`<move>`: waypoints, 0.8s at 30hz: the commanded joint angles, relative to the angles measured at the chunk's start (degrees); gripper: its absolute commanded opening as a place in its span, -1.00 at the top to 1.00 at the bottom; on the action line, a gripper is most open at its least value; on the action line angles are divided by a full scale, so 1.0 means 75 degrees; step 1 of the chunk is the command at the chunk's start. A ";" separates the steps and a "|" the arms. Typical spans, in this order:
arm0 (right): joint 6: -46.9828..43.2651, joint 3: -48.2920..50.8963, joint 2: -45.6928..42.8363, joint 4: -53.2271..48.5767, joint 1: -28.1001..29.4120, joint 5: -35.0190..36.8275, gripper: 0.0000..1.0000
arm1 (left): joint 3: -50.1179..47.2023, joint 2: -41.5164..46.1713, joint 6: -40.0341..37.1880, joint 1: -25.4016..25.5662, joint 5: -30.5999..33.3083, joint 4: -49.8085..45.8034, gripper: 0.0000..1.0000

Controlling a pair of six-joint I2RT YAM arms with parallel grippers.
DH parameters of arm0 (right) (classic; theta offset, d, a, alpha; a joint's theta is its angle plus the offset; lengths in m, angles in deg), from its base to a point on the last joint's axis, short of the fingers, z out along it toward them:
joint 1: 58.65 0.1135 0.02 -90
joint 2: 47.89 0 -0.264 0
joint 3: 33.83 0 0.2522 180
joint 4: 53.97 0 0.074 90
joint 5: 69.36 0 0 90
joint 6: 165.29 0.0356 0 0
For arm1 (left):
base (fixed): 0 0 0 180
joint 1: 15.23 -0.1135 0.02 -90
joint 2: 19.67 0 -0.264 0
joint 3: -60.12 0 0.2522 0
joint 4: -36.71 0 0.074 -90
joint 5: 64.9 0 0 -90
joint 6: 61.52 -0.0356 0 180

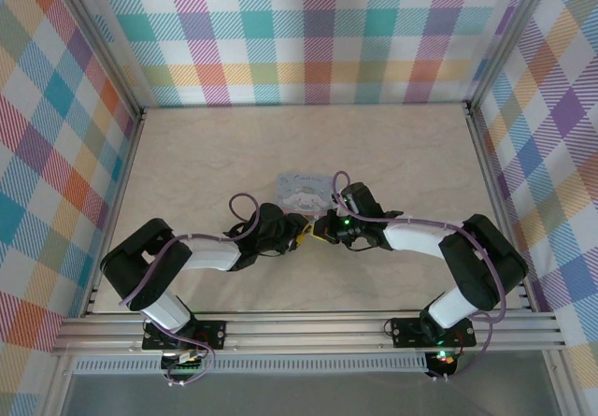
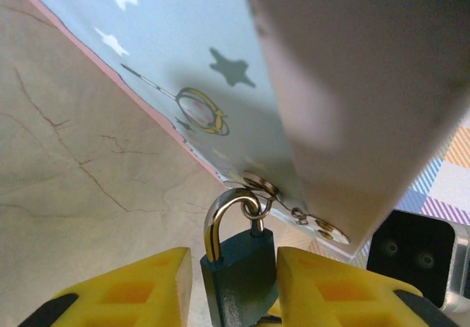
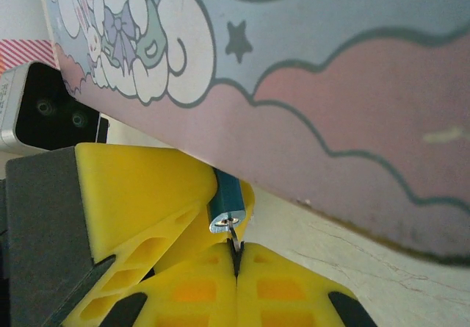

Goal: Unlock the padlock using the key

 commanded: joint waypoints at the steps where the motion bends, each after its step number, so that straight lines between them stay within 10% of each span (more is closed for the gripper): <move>1: 0.0191 -0.0068 -0.0140 0.0444 0.0093 -0.0308 1.00 | 0.0021 -0.0242 0.0089 0.0177 0.0024 0.0181 0.37; 11: 0.0480 0.0032 -0.0200 0.0651 0.0091 -0.0388 1.00 | 0.0031 -0.0283 0.0079 0.0186 0.0140 0.0113 0.69; 24: 0.0002 0.0255 -0.0734 0.0076 0.0081 0.0245 0.41 | 0.0091 0.0016 -0.0047 0.0186 0.0340 -0.0228 0.98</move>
